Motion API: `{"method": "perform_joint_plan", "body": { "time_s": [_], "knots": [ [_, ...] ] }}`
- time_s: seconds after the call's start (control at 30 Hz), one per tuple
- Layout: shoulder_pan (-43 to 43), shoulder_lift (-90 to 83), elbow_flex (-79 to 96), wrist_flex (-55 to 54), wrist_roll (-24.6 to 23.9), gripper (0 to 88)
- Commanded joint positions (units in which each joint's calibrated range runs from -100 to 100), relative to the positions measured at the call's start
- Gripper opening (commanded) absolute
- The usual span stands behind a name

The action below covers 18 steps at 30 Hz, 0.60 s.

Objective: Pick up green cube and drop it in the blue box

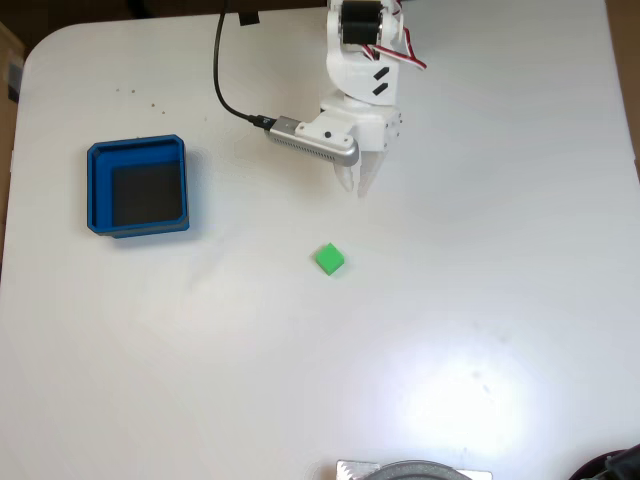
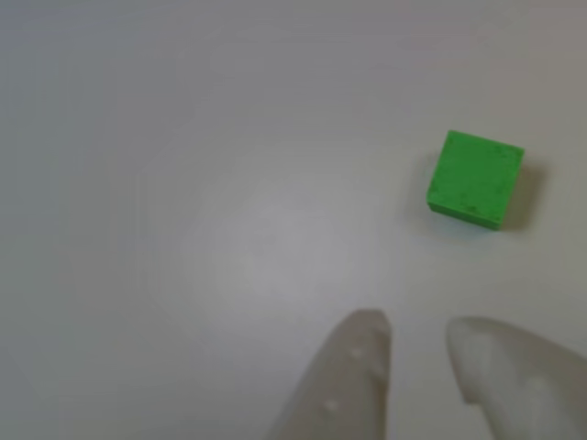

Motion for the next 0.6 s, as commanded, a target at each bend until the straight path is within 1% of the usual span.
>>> {"method": "perform_joint_plan", "body": {
  "time_s": [0.0, 0.37, 0.57],
  "knots": [
    [0.55, 1.92, -6.49, 0.16, -0.24, 2.4],
    [2.84, 12.79, -17.44, 0.16, -0.24, 2.5],
    [2.84, 16.55, -17.89, 0.16, -0.29, 3.0]
  ]
}}
